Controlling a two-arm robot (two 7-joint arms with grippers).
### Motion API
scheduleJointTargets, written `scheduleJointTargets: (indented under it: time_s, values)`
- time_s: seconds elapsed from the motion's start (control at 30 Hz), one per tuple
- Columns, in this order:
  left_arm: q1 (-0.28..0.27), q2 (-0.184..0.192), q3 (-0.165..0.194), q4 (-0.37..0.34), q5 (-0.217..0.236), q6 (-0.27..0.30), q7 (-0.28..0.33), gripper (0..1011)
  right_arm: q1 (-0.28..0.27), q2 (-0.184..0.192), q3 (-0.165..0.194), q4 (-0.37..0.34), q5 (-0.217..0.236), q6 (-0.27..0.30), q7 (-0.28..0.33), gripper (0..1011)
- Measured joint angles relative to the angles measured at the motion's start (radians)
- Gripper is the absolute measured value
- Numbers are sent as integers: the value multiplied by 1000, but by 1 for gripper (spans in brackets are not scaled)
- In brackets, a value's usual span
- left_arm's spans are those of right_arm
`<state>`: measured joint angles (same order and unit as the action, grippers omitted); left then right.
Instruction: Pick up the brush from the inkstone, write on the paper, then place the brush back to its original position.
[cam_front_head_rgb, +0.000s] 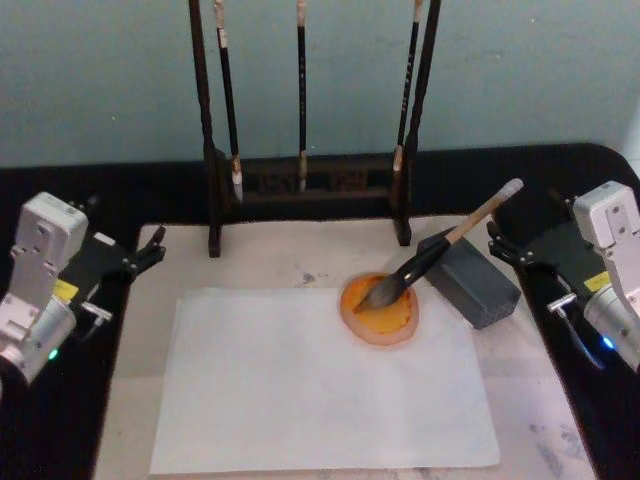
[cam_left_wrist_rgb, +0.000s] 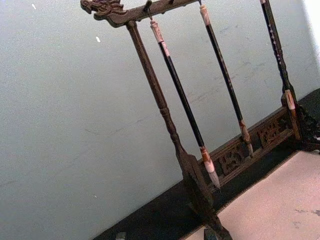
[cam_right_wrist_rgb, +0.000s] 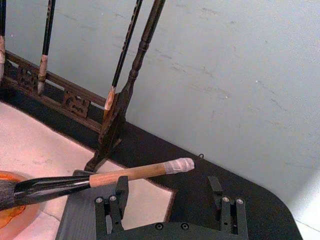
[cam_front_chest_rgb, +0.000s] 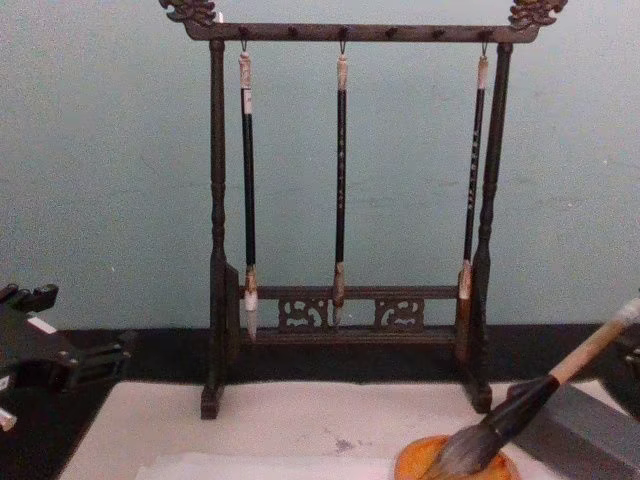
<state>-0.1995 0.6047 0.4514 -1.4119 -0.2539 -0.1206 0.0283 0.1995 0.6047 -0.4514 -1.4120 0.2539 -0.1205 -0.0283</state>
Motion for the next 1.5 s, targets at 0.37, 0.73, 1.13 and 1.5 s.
scheduleJointTargets:
  time_s: [0.37, 0.73, 1.13, 1.5]
  values:
    - [0, 0, 0, 0, 0, 0, 0, 1010, 0, 0, 0, 0, 0, 0, 0, 1000]
    - [0, 0, 0, 0, 0, 0, 0, 1010, 0, 0, 0, 0, 0, 0, 0, 1000]
    - [0, 0, 0, 0, 0, 0, 0, 1010, 0, 0, 0, 0, 0, 0, 0, 1000]
    - [0, 0, 0, 0, 0, 0, 0, 1010, 0, 0, 0, 0, 0, 0, 0, 1000]
